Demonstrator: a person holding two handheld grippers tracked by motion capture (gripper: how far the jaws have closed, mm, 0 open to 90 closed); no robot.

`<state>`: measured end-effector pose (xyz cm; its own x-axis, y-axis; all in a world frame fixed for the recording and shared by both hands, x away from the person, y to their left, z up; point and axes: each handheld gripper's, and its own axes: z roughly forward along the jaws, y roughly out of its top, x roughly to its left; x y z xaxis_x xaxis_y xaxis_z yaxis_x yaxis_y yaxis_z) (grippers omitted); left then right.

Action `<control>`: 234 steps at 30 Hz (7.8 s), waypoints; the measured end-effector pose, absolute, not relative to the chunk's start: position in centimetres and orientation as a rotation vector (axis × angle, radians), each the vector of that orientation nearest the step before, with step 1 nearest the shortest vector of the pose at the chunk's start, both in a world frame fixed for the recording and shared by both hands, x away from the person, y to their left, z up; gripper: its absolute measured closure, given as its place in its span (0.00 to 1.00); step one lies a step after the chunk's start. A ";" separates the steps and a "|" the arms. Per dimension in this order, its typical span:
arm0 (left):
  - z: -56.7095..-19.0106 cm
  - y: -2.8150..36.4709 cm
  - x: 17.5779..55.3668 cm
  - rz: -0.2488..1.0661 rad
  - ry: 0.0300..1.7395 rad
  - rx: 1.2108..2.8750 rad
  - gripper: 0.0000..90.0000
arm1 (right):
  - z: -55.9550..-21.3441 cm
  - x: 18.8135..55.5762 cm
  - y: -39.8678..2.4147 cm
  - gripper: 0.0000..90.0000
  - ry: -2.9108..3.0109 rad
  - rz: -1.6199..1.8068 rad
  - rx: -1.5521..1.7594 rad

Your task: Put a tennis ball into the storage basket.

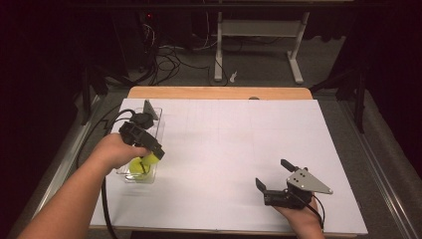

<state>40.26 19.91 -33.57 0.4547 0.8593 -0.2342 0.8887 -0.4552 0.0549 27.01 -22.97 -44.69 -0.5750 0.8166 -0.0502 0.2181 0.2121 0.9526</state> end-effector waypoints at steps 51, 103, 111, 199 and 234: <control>-32.1 23.4 43.3 -0.173 1.724 2.459 0.30 | -44.8 27.0 -22.8 0.00 1.930 1.373 0.954; -36.7 23.2 45.3 -0.195 1.809 2.465 0.29 | -45.1 27.1 -22.5 0.00 1.953 1.359 0.939; -36.5 23.4 45.2 -0.191 1.814 2.450 0.29 | -45.1 27.1 -22.5 0.00 1.953 1.361 0.938; -36.4 10.7 40.8 -0.228 1.399 2.587 0.01 | -44.8 26.9 -22.2 0.00 1.944 1.359 0.925; -43.8 11.6 35.5 -0.096 1.153 2.330 0.00 | -44.8 26.7 -22.4 0.00 1.941 1.362 0.926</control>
<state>35.45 11.58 -43.77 0.6326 0.7182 -0.2897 0.7564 -0.4927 0.4303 26.73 -22.40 -44.82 -0.5857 0.8073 -0.0719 0.2066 0.2345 0.9499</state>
